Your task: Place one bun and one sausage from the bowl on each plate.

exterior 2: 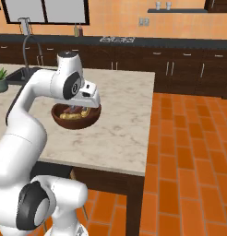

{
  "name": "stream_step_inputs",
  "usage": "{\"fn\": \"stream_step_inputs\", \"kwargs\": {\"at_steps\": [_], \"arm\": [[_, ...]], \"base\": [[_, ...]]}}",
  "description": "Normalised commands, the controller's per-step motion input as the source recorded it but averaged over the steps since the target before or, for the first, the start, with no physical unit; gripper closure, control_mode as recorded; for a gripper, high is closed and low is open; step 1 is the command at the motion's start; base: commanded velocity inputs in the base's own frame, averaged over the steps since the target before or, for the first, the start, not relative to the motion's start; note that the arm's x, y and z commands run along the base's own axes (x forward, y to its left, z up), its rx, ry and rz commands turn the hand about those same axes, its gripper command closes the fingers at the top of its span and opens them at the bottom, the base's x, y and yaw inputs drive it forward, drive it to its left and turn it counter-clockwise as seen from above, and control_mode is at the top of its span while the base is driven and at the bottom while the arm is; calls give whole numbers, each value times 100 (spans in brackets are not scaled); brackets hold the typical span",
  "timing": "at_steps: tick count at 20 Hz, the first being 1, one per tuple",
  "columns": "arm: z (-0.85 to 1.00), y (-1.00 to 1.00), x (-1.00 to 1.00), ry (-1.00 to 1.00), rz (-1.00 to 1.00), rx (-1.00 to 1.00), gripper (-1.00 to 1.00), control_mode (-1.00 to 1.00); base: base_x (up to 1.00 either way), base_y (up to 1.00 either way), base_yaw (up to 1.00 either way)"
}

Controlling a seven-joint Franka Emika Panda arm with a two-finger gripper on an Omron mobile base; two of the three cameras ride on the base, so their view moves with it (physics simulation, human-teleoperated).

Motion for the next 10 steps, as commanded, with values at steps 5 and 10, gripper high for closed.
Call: {"fn": "stream_step_inputs", "kwargs": {"at_steps": [5,10], "arm": [[0,40,32,-4,1,0,-100,-100],[-2,65,83,-4,-7,0,-100,-100]], "base": [[0,0,0],[0,0,0]]}}
